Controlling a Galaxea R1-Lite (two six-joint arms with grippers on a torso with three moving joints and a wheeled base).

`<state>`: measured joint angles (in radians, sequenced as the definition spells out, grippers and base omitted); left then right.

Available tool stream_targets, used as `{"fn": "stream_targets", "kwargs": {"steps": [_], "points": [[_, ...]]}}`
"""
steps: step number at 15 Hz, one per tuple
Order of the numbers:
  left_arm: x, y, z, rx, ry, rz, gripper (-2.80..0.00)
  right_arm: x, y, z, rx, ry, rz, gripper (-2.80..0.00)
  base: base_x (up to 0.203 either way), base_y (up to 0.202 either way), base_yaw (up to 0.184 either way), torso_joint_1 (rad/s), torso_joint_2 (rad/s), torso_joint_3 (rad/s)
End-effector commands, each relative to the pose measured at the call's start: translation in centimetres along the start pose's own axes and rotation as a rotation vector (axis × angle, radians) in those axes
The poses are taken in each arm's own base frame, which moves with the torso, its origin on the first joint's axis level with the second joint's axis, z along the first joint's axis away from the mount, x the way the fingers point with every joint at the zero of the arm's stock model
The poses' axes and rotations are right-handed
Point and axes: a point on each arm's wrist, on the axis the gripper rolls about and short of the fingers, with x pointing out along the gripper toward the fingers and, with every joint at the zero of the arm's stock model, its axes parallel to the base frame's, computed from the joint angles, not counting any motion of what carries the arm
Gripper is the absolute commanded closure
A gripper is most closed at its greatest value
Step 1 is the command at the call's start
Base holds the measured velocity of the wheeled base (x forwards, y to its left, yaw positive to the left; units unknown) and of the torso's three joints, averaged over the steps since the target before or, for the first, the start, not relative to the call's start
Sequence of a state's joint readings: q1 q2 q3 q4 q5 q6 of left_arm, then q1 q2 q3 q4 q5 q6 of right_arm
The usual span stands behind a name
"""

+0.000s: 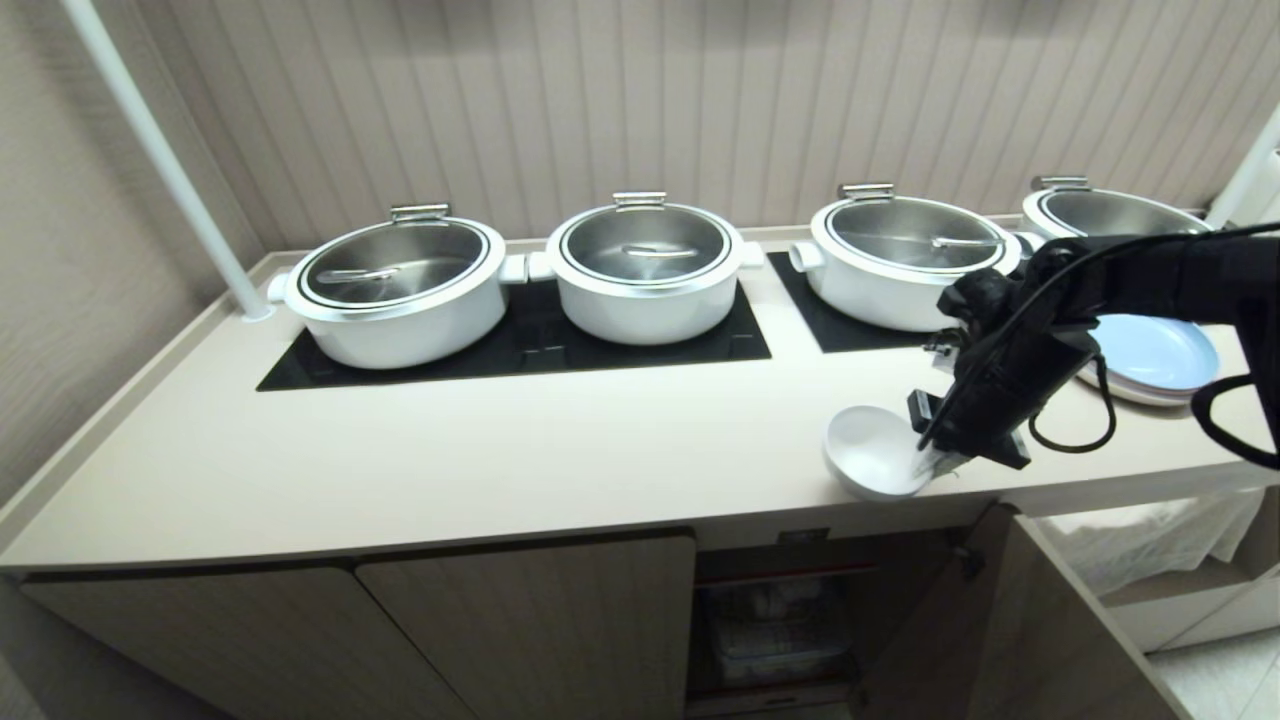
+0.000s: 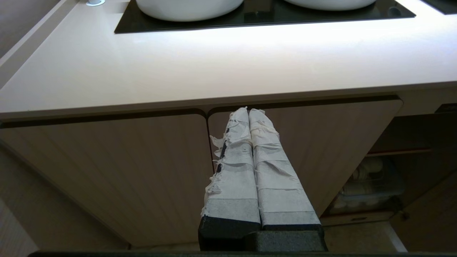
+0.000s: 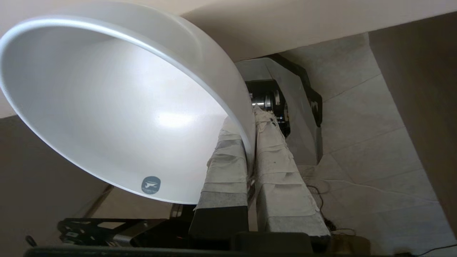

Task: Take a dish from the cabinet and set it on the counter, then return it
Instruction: Place it on the table

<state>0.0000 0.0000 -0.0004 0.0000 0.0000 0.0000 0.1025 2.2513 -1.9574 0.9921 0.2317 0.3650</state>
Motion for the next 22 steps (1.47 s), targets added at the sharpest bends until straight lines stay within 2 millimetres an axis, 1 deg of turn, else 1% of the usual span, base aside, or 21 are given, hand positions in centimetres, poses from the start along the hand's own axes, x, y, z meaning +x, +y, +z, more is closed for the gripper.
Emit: {"fn": "stream_targets", "kwargs": {"steps": [1,6,12,22], "points": [[0.0,0.0,0.0,0.0,0.0,0.0,0.0,0.3,0.2,-0.1,0.012,0.01,-0.001,0.0,0.0,0.0,0.0,0.0,0.0,0.0],[0.0,0.0,0.0,0.0,0.0,-0.001,0.0,1.3,0.4,0.6,0.09,-0.021,0.013,0.0,0.0,0.0,0.0,0.0,0.0,0.0],[0.0,0.0,0.0,0.0,0.0,-0.001,0.0,1.8,0.5,1.1,0.183,-0.041,0.027,0.0,0.0,0.0,0.0,0.0,0.0,0.0],[0.0,0.0,0.0,0.0,0.0,0.0,0.0,2.7,0.5,1.5,0.201,-0.055,0.037,0.0,0.0,0.0,0.0,0.0,0.0,0.0]]}}
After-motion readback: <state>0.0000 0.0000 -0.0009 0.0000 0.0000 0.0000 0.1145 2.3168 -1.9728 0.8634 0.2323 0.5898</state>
